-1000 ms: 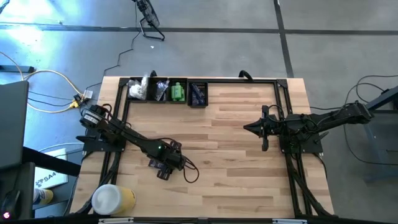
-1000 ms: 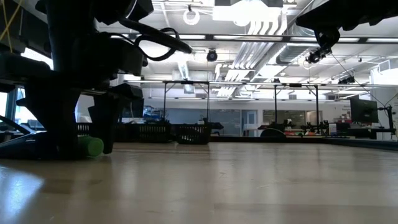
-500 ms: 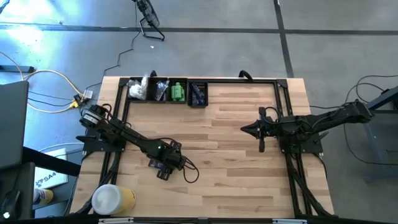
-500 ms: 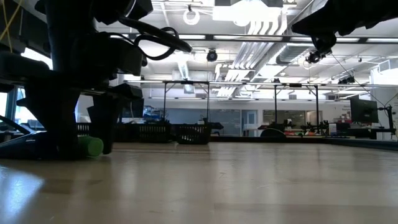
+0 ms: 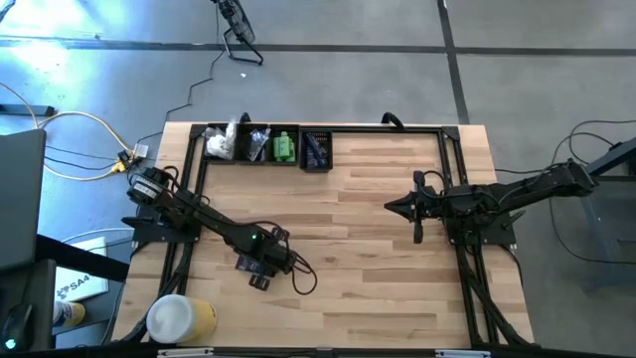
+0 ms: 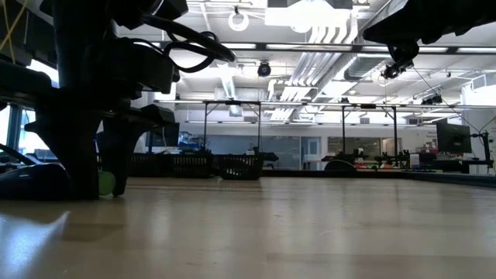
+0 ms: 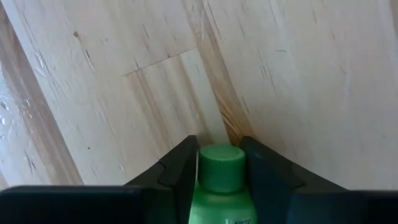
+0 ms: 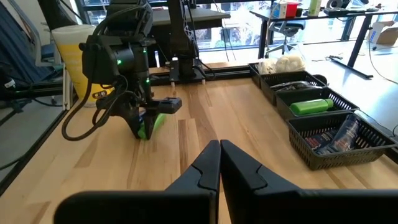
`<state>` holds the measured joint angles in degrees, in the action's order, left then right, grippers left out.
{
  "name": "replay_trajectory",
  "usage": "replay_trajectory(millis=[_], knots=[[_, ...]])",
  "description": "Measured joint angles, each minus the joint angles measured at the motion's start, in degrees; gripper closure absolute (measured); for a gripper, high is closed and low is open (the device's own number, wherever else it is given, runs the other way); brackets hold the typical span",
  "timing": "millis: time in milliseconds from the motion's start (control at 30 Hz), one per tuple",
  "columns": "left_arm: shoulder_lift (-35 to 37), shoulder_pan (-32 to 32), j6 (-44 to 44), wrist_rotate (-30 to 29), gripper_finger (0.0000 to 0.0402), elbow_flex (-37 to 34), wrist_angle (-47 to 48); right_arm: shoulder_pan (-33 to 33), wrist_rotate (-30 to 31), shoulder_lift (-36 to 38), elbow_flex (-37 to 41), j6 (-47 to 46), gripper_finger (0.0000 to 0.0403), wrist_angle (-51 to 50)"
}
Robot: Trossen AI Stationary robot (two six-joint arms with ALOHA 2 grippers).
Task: Pick & Place Travel size toiletries
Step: Put the shampoo into the middle right black bin
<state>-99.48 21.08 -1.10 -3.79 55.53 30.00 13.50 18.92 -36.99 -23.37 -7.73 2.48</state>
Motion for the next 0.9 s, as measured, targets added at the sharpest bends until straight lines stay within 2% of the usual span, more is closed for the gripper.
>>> replay_trajectory(millis=[233,900], knots=[[0.0,0.0,0.0,0.0,0.0294,0.0,0.0,0.0,0.0,0.0,0.0,0.0,0.0398,0.0],[0.0,0.0,-0.2,0.0,0.0297,0.0,-0.1,0.0,0.0,0.0,0.0,0.0,0.0398,0.0]])
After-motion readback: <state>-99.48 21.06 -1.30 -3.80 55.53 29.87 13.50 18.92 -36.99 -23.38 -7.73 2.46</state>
